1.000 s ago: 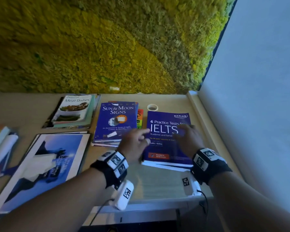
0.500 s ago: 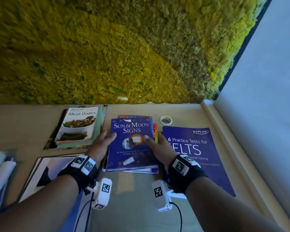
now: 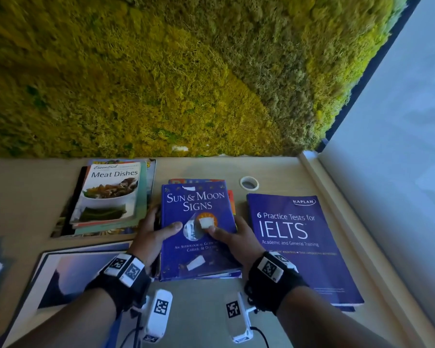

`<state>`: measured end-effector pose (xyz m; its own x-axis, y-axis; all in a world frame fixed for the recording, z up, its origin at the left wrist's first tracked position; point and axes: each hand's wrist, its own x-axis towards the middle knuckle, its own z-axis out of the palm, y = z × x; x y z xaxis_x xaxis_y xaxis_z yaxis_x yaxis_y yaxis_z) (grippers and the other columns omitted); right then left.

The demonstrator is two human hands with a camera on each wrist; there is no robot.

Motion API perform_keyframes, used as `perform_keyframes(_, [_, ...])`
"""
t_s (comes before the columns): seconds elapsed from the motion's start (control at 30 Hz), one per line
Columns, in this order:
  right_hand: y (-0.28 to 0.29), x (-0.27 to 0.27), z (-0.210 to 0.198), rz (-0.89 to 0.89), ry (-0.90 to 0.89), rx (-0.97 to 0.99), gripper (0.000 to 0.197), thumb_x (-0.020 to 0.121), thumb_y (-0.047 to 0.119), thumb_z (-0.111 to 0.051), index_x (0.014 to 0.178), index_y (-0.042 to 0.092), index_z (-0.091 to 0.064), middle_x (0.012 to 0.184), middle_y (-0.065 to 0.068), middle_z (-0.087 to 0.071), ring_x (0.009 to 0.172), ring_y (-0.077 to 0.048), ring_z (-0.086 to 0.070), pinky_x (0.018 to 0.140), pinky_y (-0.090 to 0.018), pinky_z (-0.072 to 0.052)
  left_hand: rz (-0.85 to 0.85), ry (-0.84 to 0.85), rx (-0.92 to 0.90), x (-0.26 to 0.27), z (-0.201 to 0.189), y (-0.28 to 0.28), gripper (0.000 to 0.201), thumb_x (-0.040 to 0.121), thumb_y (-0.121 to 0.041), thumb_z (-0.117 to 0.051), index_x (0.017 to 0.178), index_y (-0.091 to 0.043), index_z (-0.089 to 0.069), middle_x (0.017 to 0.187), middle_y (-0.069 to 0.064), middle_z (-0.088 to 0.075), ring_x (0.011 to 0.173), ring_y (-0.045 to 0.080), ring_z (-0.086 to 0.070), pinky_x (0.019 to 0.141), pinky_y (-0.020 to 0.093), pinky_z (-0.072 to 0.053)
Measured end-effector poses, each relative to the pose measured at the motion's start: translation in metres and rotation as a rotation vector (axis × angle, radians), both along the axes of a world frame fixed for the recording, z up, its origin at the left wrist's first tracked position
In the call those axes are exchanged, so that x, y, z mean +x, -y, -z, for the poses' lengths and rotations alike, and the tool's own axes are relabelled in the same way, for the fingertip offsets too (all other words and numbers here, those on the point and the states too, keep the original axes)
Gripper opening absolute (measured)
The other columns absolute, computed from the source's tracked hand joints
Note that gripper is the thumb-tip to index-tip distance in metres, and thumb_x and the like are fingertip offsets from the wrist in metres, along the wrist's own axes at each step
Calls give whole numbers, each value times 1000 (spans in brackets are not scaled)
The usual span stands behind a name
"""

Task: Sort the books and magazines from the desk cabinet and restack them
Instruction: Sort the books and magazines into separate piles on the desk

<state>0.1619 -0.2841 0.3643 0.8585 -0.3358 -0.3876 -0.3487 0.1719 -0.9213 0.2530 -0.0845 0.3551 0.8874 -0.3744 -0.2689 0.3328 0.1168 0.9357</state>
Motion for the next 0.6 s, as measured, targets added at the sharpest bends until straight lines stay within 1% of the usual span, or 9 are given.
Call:
perform_keyframes(0.1, [-3,-8,-17,5,60,48,45,81,16,-85,120,15,-62,108,-12,-78,100,-37,-75,89,-60,-59,-25,39,-29,-3,-15,-4,85,53,-29,-88,132,-31,-56,112,10,-75,88,37,-75,64,48,-61])
perform_keyframes(0.17, [0,-9,-35,7,99,63,46,84,12,-83,122,13,-59,110,-16,-77,101,-40,-74,89,-60,-59,-23,85,-47,-5,-32,-1,73,60,-22,-85,127,-30,-58,109,8,-76,87,36,-76,62,44,-61])
perform_keyframes(0.23, [8,-11,-58,-4,151,58,52,83,11,-83,126,9,-55,112,-20,-76,102,-43,-73,88,-61,-59,-21,147,-66,-7,-54,6,60,67,-19,-79,121,-34,-60,107,3,-77,87,31,-76,61,41,-61])
perform_keyframes(0.27, [14,-14,-72,-7,175,44,54,83,11,-83,128,8,-54,113,-21,-75,100,-43,-73,86,-60,-60,-22,174,-81,-10,-67,12,59,68,-19,-79,121,-35,-60,107,0,-77,88,30,-76,63,42,-61])
perform_keyframes(0.33, [32,-26,-99,6,204,25,53,85,10,-81,129,7,-52,114,-22,-74,91,-36,-75,77,-52,-63,-9,234,-108,-18,-89,27,62,68,-21,-83,124,-36,-59,110,-3,-76,96,30,-75,71,50,-62])
perform_keyframes(0.4, [53,-46,-123,18,227,29,53,87,10,-78,131,8,-50,115,-22,-74,83,-32,-75,67,-45,-63,25,299,-125,-31,-108,47,67,64,-27,-87,124,-35,-59,115,0,-75,101,32,-73,79,56,-61])
perform_keyframes(0.43, [64,-56,-132,24,242,28,54,88,11,-77,133,8,-49,116,-22,-74,83,-33,-75,65,-44,-63,44,325,-140,-39,-119,58,67,62,-30,-87,123,-36,-60,117,2,-74,102,33,-73,80,57,-60])
perform_keyframes(0.53, [95,-91,-151,52,316,3,54,90,8,-74,136,6,-47,118,-24,-73,89,-38,-74,69,-48,-62,80,378,-177,-64,-142,97,60,60,-33,-87,114,-44,-63,116,3,-74,103,33,-72,80,56,-60])
perform_keyframes(0.6, [116,-113,-161,83,343,-16,47,90,6,-71,133,5,-51,109,-19,-76,84,-34,-75,68,-44,-62,97,382,-196,-79,-147,123,65,60,-32,-88,120,-40,-62,116,5,-74,103,33,-72,79,54,-60])
